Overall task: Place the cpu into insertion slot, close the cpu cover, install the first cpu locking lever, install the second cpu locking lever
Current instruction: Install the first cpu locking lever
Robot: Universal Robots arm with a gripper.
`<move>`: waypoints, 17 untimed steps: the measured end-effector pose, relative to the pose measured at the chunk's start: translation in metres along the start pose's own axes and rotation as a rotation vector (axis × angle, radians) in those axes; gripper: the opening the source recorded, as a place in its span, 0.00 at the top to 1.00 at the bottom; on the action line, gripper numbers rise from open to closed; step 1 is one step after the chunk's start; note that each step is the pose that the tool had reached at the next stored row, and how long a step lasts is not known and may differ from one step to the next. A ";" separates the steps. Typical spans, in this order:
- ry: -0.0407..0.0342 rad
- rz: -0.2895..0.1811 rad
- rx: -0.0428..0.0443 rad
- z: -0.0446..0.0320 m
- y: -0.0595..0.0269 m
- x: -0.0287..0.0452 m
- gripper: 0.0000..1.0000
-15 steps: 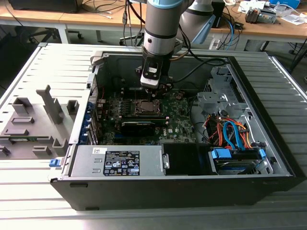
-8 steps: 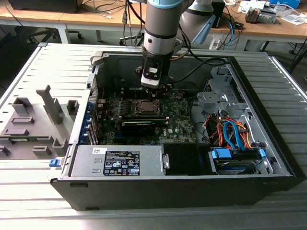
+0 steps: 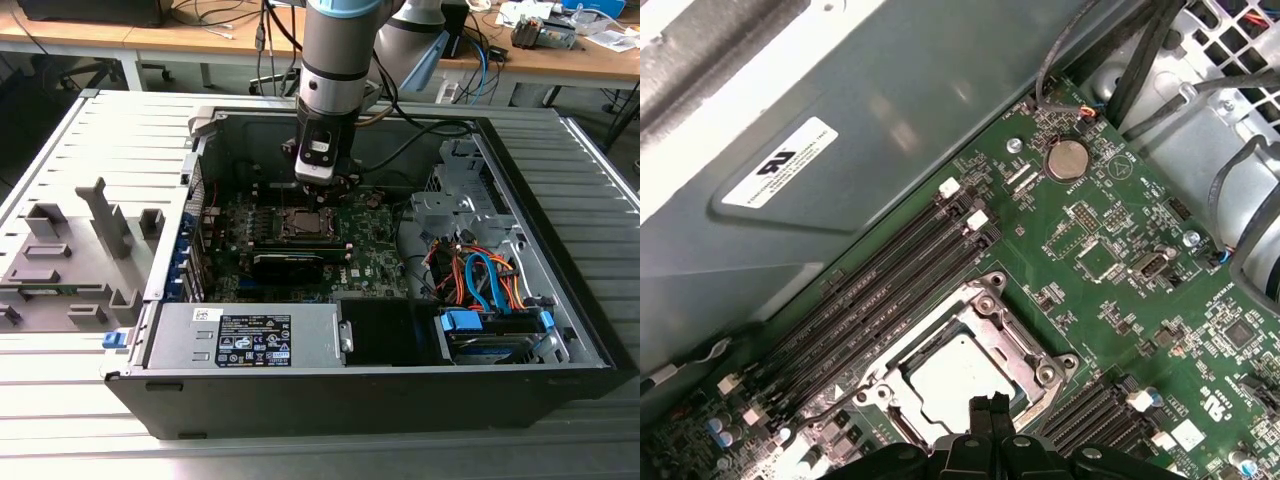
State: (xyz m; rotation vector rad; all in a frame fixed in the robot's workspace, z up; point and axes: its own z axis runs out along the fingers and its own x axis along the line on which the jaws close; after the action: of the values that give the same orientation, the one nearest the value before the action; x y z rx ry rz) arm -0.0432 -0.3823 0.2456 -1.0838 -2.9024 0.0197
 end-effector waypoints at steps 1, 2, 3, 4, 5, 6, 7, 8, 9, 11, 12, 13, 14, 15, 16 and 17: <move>0.0000 -0.001 0.0000 0.0000 0.0000 0.0000 0.89; 0.0000 -0.003 0.0001 0.0000 0.0000 0.0000 0.89; -0.0001 -0.004 0.0001 0.0000 0.0000 0.0000 0.89; -0.0001 -0.006 0.0002 0.0000 0.0000 0.0000 0.89; -0.0001 -0.007 0.0002 0.0000 0.0000 0.0000 0.89; -0.0002 -0.009 0.0003 0.0000 0.0000 0.0000 0.89; -0.0002 -0.010 0.0004 0.0000 0.0000 0.0000 0.89; -0.0003 -0.011 0.0004 0.0000 0.0000 0.0000 0.89; -0.0003 -0.014 0.0004 0.0000 0.0000 0.0000 0.89; -0.0004 -0.017 0.0006 0.0000 0.0000 0.0000 0.89; -0.0005 -0.020 0.0007 0.0000 0.0000 0.0000 0.89; -0.0006 -0.023 0.0008 0.0000 0.0000 0.0000 0.89; -0.0006 -0.025 0.0008 0.0000 0.0000 0.0000 0.89; -0.0007 -0.027 0.0009 0.0000 0.0000 0.0000 0.89; -0.0007 -0.028 0.0010 0.0000 0.0000 0.0000 0.89; -0.0008 -0.030 0.0010 0.0000 0.0000 0.0000 0.89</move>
State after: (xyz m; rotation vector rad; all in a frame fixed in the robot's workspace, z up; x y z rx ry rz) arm -0.0432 -0.3823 0.2456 -1.0407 -2.9183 0.0207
